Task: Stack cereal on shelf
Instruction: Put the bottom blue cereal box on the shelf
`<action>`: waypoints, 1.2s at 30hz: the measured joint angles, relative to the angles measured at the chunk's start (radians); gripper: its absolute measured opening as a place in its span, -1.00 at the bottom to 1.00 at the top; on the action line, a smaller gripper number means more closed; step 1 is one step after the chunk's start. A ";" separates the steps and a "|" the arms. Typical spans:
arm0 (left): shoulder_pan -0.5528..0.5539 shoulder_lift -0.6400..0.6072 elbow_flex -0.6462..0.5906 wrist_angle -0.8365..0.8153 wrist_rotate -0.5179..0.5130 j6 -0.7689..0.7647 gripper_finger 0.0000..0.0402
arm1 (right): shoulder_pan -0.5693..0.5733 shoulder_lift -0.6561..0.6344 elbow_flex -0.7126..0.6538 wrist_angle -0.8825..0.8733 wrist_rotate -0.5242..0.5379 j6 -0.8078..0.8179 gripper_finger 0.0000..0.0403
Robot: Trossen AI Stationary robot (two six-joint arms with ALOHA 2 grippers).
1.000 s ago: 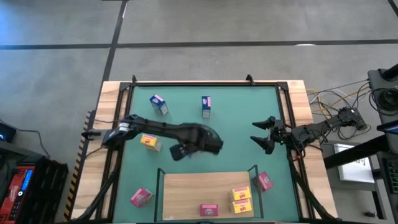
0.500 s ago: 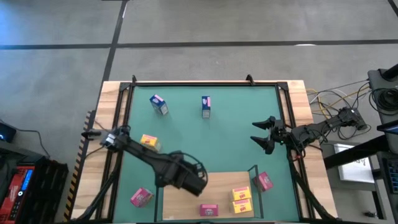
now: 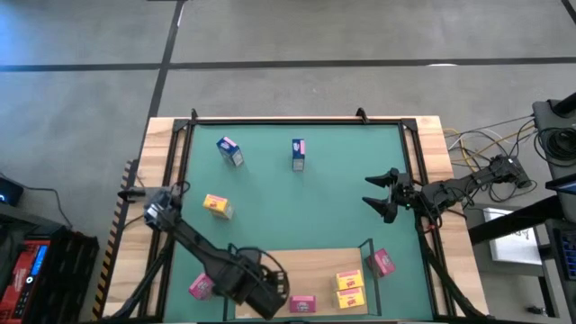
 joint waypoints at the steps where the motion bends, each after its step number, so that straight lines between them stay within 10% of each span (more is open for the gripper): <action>1: -0.007 0.003 0.000 0.004 0.000 -0.002 0.40 | 0.000 0.000 0.000 0.000 0.000 0.000 0.99; 36: -0.055 0.052 -0.005 0.095 0.001 0.004 0.41 | 0.000 0.000 0.000 0.000 0.000 0.000 0.99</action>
